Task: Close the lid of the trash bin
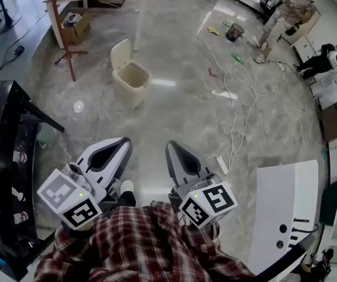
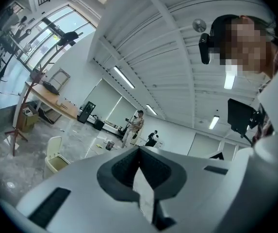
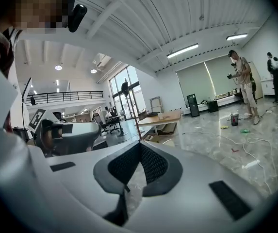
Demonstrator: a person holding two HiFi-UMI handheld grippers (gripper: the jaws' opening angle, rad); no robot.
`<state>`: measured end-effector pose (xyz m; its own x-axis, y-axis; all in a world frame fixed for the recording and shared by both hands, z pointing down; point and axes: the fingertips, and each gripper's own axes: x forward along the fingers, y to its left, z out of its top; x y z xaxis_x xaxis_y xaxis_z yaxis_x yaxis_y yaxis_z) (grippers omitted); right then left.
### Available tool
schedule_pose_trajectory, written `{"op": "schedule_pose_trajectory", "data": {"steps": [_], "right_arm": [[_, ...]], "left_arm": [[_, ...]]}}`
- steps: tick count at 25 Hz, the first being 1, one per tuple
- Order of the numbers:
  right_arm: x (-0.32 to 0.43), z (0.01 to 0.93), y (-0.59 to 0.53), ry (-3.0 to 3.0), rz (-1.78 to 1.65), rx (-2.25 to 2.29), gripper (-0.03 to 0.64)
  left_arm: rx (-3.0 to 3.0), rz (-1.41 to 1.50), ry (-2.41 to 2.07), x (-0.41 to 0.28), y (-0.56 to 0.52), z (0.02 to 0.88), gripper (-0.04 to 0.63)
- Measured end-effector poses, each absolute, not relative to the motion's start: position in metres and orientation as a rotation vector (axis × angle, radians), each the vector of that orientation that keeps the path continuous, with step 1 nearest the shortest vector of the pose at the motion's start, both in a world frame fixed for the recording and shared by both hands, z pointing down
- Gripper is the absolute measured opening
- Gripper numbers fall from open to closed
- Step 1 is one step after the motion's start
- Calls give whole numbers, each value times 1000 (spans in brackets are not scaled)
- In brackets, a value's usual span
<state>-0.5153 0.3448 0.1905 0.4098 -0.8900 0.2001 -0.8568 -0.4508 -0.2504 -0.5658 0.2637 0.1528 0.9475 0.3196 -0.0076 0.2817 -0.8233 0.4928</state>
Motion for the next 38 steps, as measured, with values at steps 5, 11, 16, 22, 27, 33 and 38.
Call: {"op": "schedule_pose_trajectory", "data": {"steps": [5,11,16,22,27,33,38], "right_arm": [[-480,199,332,1524,-517,-2559,12],[-419,201,328,1493,-548,-2563,12],[-342,196,326,1545,-540,-2556,12],[-242,181,329,1688,-518,-2518,12],[-176,179,339,1808,-494,-2492,12],[-128,203,334,1841,-585,-2422,12],[-103,210,293,1932,-637,-2331,12]], "left_arm": [[2562,152,462,-525,246,162,11],[2551,179,476,-457,238,162,10],[2569,126,438,-381,231,152,10],[2590,47,305,-286,226,141,10],[2598,-41,166,-231,223,139,10],[2602,-19,19,-203,207,154,10],[2576,-7,-98,-183,170,160,10]]}}
